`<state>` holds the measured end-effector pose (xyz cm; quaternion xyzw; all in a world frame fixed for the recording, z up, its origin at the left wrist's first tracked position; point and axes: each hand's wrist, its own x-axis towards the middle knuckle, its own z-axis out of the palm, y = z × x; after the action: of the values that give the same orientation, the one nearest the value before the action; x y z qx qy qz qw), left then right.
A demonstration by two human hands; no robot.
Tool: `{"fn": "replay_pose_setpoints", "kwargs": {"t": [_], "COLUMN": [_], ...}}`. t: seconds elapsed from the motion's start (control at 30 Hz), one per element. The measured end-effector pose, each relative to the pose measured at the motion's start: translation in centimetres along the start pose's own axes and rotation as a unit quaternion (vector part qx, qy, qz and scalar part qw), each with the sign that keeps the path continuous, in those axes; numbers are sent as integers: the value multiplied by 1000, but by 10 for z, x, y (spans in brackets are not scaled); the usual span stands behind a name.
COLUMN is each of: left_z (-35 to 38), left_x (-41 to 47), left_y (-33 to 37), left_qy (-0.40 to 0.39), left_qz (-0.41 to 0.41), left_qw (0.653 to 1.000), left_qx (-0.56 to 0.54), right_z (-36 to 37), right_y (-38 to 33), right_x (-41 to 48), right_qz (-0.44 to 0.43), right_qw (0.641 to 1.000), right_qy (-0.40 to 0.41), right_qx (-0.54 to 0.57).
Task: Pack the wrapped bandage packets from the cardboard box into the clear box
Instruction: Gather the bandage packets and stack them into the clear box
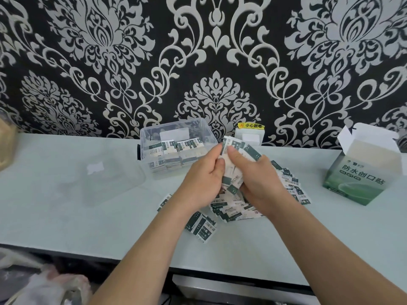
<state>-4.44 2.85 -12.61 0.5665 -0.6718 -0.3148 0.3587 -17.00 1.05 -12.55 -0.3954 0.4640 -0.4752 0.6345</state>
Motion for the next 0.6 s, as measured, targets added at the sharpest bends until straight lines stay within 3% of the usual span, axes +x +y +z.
{"fn": "replay_pose_setpoints", "kwargs": {"t": [0.1,0.2,0.27,0.47,0.6], "left_z": [5,17,31,72,82], "left_x": [1,3,6,20,34], "left_y": [-2,-2,2,20,23], "left_qy": [-3,-16,-35,-72,-104], "left_qz": [18,48,72,77,52], "left_qw": [990,971,962,942,932], "left_qx": [137,235,260,318,343], "right_z": [-23,-56,-75,-109,-120], "right_y": [-23,-38,-39,-25,-18], "right_x": [0,0,3,13,15], "right_qz": [-79,-129,-125,-15,5], "right_qw": [971,890,852,864,884], "right_qy": [64,117,139,120,112], "right_qx": [-215,-421,-489,-490,-455]}}
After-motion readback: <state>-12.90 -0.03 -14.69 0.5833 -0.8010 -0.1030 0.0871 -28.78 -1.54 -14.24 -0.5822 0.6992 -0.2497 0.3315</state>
